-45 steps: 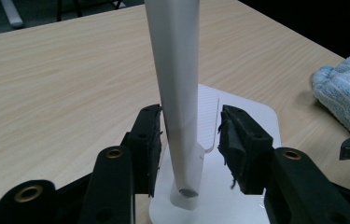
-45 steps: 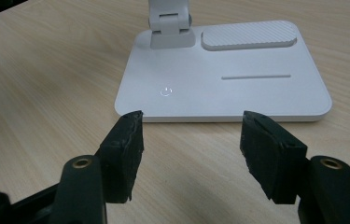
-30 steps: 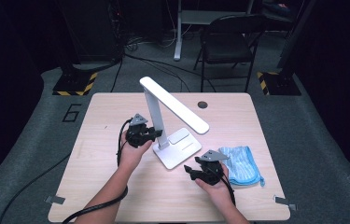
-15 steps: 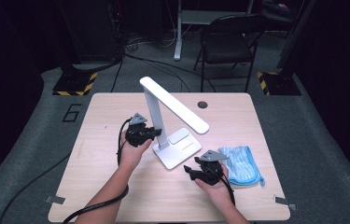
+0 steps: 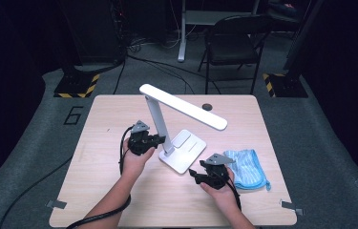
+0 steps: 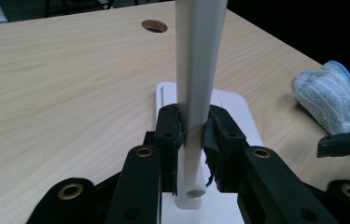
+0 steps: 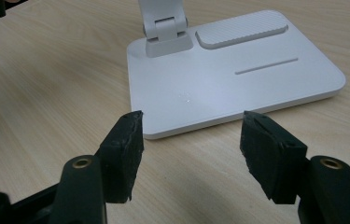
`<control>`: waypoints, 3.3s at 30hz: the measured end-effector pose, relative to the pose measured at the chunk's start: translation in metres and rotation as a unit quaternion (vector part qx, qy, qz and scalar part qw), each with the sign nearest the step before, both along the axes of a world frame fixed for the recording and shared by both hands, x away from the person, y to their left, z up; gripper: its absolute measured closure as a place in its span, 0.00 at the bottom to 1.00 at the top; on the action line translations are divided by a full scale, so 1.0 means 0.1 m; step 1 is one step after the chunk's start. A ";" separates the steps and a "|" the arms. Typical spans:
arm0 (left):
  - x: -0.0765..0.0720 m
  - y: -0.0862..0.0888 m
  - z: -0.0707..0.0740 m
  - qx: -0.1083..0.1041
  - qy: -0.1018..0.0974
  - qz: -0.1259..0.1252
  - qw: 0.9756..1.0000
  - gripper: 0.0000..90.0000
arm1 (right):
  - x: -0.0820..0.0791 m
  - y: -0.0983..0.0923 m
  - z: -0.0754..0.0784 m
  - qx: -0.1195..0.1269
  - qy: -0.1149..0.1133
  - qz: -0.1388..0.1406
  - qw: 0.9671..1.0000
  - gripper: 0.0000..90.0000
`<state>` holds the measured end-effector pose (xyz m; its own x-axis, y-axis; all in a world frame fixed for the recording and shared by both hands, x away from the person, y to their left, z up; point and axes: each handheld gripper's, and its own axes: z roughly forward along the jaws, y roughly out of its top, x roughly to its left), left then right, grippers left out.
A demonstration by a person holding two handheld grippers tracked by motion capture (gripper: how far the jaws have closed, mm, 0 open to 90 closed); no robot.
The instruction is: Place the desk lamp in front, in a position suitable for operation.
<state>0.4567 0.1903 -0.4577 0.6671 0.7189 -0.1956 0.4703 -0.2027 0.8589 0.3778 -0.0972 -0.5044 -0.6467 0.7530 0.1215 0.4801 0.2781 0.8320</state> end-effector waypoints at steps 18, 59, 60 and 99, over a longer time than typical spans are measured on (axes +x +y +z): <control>-0.06 -0.03 0.04 0.000 -0.007 -0.028 1.000 0.72 | 0.00 -0.01 -0.02 0.002 0.005 -0.002 1.000 0.43; -0.30 0.02 0.13 -0.004 -0.029 0.023 0.999 0.81 | -0.06 0.03 -0.07 0.002 0.012 0.005 1.000 0.43; -0.32 0.03 0.13 -0.004 -0.029 0.023 0.999 0.82 | -0.07 0.04 -0.08 0.003 0.011 0.003 1.000 0.43; -0.95 0.32 0.14 -0.008 -0.020 0.022 1.000 0.79 | -0.46 0.36 -0.17 -0.020 0.019 0.061 0.998 0.37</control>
<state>0.3614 0.2227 -0.4437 0.6419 0.7448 -0.1821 0.4446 -0.1681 0.8798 0.3317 -0.0615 -0.5210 -0.7297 0.6732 0.1201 0.4721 0.3689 0.8006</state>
